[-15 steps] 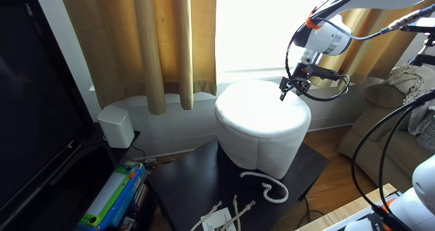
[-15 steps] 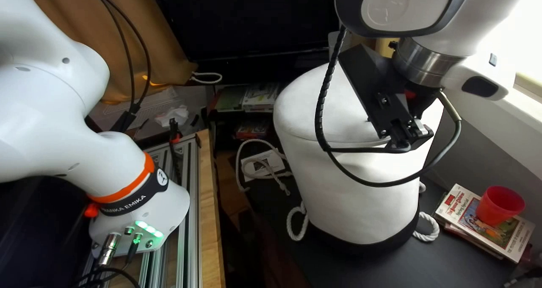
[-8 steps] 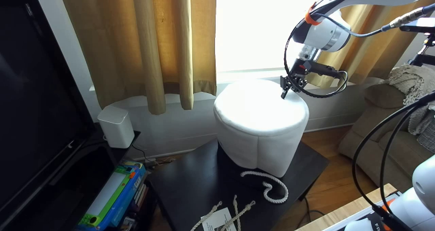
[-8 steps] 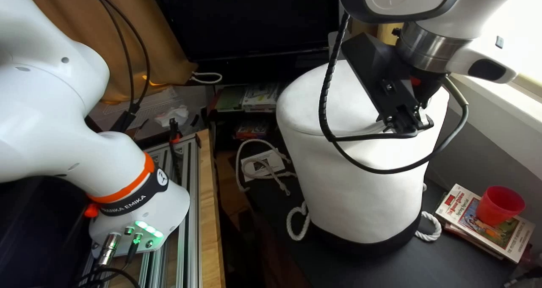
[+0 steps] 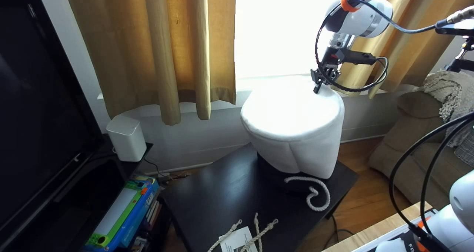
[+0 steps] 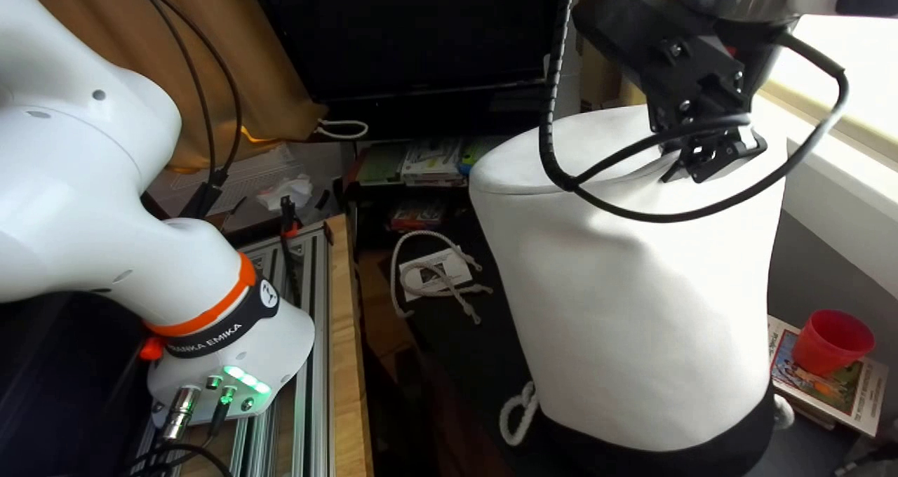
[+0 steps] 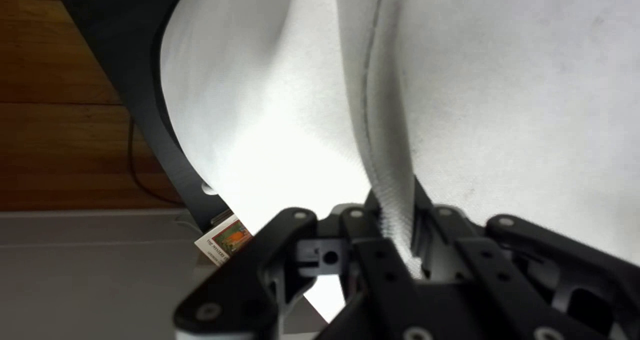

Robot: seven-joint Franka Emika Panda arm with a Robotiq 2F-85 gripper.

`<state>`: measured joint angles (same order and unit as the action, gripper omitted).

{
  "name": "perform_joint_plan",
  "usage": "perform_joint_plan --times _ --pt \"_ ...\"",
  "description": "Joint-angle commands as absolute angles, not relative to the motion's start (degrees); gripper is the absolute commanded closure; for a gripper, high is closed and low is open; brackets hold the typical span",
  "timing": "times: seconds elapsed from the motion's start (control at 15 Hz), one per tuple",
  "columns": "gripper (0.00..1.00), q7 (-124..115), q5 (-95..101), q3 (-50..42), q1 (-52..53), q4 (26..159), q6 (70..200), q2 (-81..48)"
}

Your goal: Put the laundry bag upright

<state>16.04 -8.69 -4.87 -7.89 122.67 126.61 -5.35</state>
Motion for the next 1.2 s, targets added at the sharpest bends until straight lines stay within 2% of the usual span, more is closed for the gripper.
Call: perform_joint_plan --times 0.0,0.87,0.93,1.0,1.13 --pt "0.97 13.6 -5.3 -4.6 -6.6 123.0 123.8 -1.4" --pt "0.97 -0.7 -0.4 -0.3 -0.5 127.4 122.0 -2.0" --pt "0.78 -1.7 -0.8 0.1 -0.2 127.7 122.0 -2.1" --pt "0.65 -2.9 -1.2 0.4 0.2 127.9 121.7 -2.1" --pt "0.50 -4.8 -1.5 0.9 0.8 128.1 120.7 -2.3"
